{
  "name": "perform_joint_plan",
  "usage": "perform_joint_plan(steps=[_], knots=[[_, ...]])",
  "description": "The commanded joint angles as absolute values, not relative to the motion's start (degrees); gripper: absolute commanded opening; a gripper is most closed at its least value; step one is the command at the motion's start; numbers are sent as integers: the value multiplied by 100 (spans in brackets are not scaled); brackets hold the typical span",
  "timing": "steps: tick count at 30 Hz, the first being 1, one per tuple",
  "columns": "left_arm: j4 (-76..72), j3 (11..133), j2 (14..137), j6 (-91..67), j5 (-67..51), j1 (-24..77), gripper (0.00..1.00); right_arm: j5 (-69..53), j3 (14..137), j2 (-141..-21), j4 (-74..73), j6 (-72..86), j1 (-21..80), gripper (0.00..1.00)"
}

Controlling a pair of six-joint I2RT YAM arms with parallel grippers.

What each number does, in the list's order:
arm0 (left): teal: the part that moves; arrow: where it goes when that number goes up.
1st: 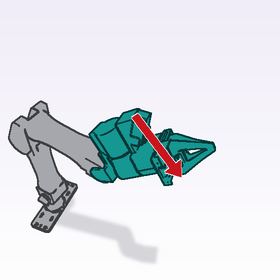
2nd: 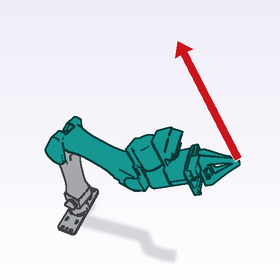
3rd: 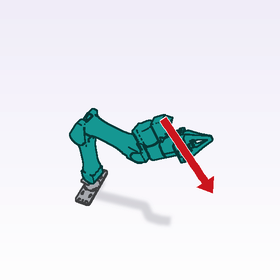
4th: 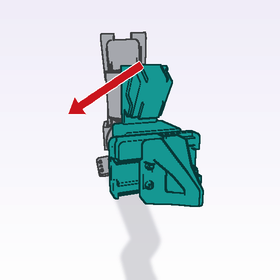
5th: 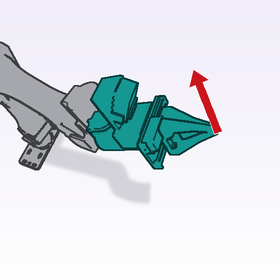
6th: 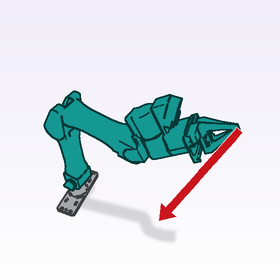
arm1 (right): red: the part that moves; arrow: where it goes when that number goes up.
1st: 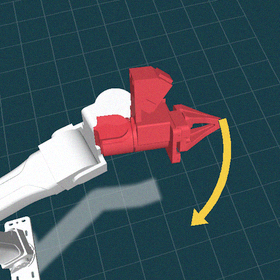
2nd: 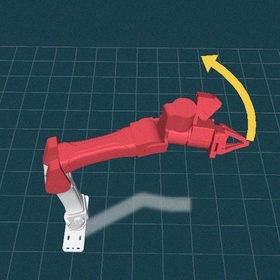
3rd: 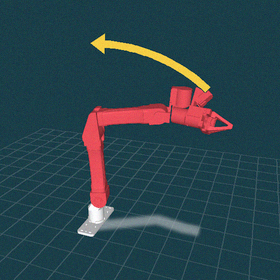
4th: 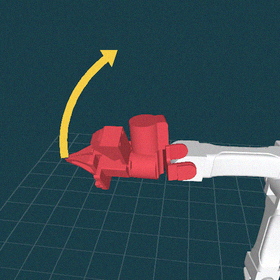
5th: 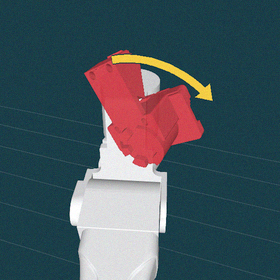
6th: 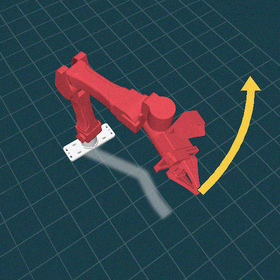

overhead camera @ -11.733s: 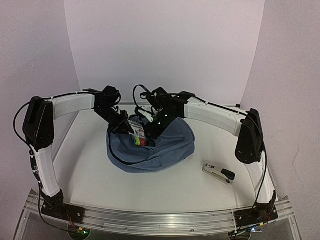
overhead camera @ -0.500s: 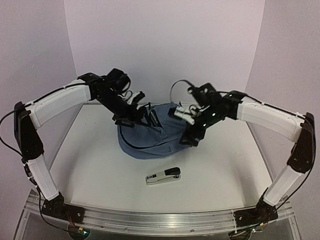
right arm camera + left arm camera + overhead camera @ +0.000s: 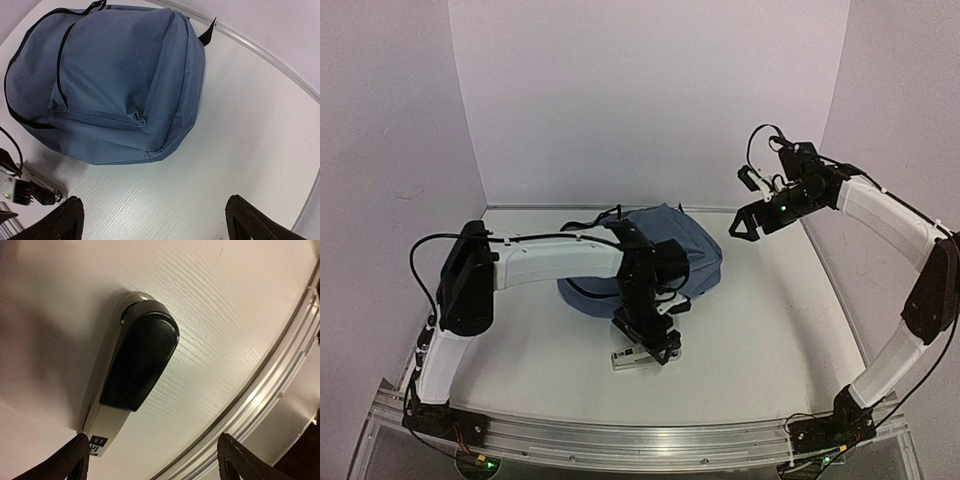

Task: Pack the student bag
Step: Pick up the stationery from the center of the board.

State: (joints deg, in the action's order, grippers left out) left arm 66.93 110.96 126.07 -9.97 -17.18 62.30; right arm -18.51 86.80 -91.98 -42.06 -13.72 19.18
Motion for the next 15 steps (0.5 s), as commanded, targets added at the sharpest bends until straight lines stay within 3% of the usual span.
perform_joint_plan(steps=[1, 9, 15], knots=[[7054, 11607, 13057, -810, -923, 6409, 86, -2210, 8965, -9280, -4245, -1043, 1801, 98], [6988, 11877, 13659, -627, -298, 6531, 73, -2370, 8816, -9111, -4244, -993, 1793, 98], [6879, 11758, 13661, -549, -235, 6638, 72, -2371, 8724, -9030, -4244, -958, 1787, 98]])
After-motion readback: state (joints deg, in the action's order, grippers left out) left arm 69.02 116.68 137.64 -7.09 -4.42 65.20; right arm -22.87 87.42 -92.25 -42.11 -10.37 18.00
